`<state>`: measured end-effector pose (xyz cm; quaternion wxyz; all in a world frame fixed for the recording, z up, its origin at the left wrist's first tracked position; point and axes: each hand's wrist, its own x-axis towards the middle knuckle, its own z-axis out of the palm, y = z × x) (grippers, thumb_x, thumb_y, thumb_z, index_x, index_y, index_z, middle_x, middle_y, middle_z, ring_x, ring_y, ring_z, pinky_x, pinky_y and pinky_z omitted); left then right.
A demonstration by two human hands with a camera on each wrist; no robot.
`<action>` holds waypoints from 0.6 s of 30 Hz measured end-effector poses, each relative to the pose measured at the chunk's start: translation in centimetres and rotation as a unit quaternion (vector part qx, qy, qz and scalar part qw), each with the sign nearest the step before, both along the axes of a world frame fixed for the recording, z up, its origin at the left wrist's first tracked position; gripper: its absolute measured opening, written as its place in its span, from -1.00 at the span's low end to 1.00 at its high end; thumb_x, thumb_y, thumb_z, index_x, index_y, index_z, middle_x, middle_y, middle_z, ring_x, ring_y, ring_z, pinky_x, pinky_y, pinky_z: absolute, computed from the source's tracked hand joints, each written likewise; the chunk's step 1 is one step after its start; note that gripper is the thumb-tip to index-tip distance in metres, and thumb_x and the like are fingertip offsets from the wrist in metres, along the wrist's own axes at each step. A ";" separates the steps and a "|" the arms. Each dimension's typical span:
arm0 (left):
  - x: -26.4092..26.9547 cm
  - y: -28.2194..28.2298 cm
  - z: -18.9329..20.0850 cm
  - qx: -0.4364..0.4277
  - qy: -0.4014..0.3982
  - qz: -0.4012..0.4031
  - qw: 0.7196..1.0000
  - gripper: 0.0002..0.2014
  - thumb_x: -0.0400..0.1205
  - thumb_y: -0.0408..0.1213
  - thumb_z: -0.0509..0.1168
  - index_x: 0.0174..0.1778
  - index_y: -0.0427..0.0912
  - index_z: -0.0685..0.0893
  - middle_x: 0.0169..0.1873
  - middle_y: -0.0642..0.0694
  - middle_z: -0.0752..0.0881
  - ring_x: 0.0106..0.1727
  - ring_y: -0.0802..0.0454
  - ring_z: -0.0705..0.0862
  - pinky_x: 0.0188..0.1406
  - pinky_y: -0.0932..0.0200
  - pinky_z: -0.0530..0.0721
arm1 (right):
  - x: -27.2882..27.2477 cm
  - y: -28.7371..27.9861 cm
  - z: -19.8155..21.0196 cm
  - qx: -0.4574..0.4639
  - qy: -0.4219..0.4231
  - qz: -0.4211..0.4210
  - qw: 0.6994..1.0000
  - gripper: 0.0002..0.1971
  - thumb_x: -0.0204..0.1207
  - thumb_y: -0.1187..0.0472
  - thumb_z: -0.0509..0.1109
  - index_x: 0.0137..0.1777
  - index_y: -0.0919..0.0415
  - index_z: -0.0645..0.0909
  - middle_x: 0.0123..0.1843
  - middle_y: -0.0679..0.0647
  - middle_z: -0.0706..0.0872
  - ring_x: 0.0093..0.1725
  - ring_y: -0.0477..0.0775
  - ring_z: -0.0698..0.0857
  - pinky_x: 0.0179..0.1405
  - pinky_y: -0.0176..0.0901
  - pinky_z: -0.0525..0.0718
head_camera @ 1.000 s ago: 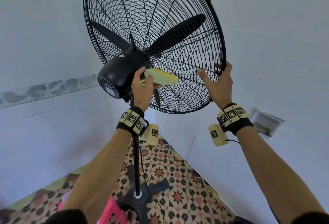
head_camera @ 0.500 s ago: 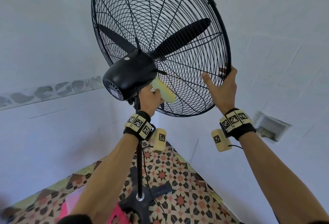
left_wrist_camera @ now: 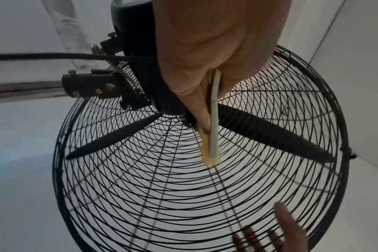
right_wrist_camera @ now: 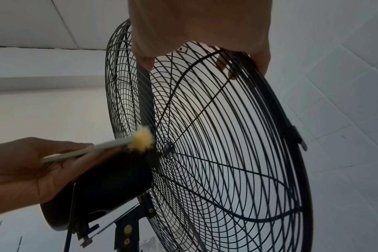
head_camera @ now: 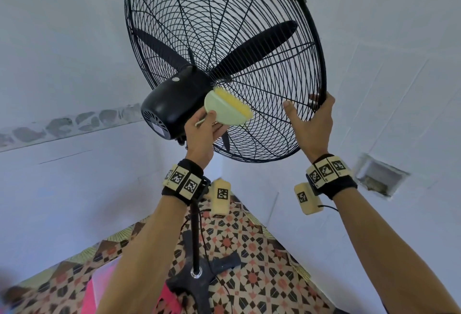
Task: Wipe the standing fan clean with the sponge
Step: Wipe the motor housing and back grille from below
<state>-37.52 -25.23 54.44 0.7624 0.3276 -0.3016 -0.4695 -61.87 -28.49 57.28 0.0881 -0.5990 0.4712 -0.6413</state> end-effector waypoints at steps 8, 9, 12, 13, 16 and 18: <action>-0.2 -0.5 -2.0 0.080 0.125 -0.030 0.989 -0.73 0.72 -0.45 0.37 0.33 -0.38 0.68 0.21 -0.32 0.79 -0.10 -0.02 0.89 -0.08 0.15 0.85 | -0.1 -0.1 -0.1 -0.010 0.007 0.000 1.000 -0.13 0.43 -0.41 0.55 0.54 0.11 0.34 0.34 -0.01 0.63 0.31 -0.07 0.64 0.27 -0.38 0.57; -0.1 -0.4 -2.5 0.087 0.125 -0.034 0.988 -0.78 0.71 -0.45 0.37 0.28 -0.35 0.69 0.19 -0.31 0.79 -0.13 0.01 0.89 -0.10 0.16 0.85 | -0.1 -0.1 -0.1 -0.011 0.008 0.001 1.000 -0.13 0.43 -0.40 0.55 0.54 0.11 0.34 0.34 -0.02 0.63 0.30 -0.07 0.64 0.25 -0.42 0.55; -0.1 -0.5 -3.5 0.090 0.115 -0.039 0.988 -0.87 0.71 -0.45 0.36 0.16 -0.27 0.73 0.19 -0.30 0.79 -0.13 0.02 0.88 -0.06 0.13 0.87 | -0.2 -0.1 -0.3 -0.017 0.008 -0.001 1.000 -0.13 0.44 -0.39 0.55 0.55 0.11 0.34 0.34 -0.02 0.62 0.31 -0.08 0.63 0.26 -0.41 0.56; -0.1 -0.6 -3.5 0.082 0.115 -0.041 0.989 -0.86 0.72 -0.44 0.37 0.17 -0.27 0.73 0.20 -0.29 0.79 -0.08 0.00 0.87 -0.03 0.13 0.86 | -0.2 -0.1 -0.4 -0.019 0.006 -0.002 1.000 -0.13 0.44 -0.40 0.55 0.55 0.12 0.34 0.35 -0.02 0.62 0.32 -0.08 0.64 0.28 -0.36 0.57; -0.5 -1.4 -3.2 0.060 0.115 -0.034 0.991 -0.81 0.72 -0.43 0.38 0.25 -0.29 0.71 0.19 -0.27 0.80 0.00 -0.04 0.87 0.01 0.12 0.85 | -0.2 -0.3 -0.4 -0.017 0.003 -0.002 1.000 -0.12 0.43 -0.40 0.55 0.55 0.11 0.34 0.35 -0.02 0.63 0.32 -0.08 0.65 0.30 -0.32 0.60; -0.8 -1.7 -3.8 0.077 0.108 -0.025 0.991 -0.81 0.72 -0.43 0.40 0.25 -0.31 0.71 0.24 -0.31 0.79 -0.03 -0.05 0.87 0.00 0.12 0.85 | -0.1 -0.5 -0.3 -0.016 -0.002 0.001 1.000 -0.12 0.42 -0.40 0.56 0.55 0.10 0.34 0.35 -0.02 0.63 0.32 -0.09 0.65 0.29 -0.35 0.59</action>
